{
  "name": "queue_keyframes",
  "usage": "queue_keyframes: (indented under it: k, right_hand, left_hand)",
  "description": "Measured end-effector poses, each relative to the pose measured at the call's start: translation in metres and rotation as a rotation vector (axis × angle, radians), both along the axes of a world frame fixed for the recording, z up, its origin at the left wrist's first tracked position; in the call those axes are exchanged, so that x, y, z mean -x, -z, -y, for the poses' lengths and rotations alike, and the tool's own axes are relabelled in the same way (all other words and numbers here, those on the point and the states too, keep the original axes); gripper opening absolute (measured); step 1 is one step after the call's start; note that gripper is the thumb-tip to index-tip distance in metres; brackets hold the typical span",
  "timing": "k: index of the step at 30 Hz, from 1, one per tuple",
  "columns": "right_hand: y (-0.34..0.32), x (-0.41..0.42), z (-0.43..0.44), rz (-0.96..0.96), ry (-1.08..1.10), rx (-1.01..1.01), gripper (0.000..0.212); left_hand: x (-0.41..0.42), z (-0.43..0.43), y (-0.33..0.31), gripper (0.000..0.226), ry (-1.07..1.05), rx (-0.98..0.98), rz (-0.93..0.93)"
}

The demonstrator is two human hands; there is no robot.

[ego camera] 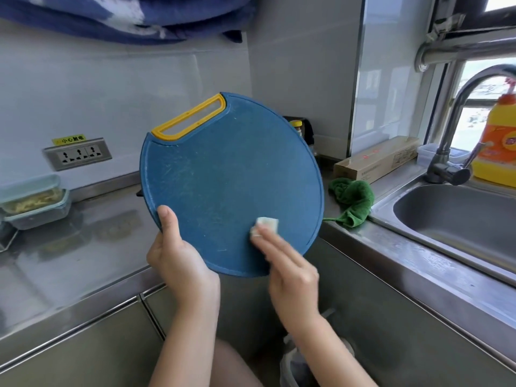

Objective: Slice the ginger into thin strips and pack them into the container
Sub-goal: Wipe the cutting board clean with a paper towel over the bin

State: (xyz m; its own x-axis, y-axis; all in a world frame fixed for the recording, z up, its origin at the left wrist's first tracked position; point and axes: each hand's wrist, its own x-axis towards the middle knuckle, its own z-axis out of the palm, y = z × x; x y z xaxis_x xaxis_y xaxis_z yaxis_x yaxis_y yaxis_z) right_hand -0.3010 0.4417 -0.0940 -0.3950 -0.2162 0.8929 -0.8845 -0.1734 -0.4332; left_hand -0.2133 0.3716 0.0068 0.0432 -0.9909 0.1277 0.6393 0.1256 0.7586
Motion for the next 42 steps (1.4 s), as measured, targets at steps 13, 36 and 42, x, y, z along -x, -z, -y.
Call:
queue_keyframes:
  k: [13,36,42]
  right_hand:
    - [-0.017,-0.012,0.003,0.012,0.0,-0.022,0.037]
    - [-0.042,0.075,-0.028,0.333,0.31,-0.119,0.037]
    - [-0.107,0.061,0.021,0.122,0.192,-0.079,0.041]
  left_hand:
    - [0.005,0.005,0.01,0.027,-0.046,0.019,-0.021]
    - [-0.068,0.078,0.024,0.034,0.321,-0.196,0.086]
    - [-0.076,0.091,0.023,0.035,0.407,-0.226,0.17]
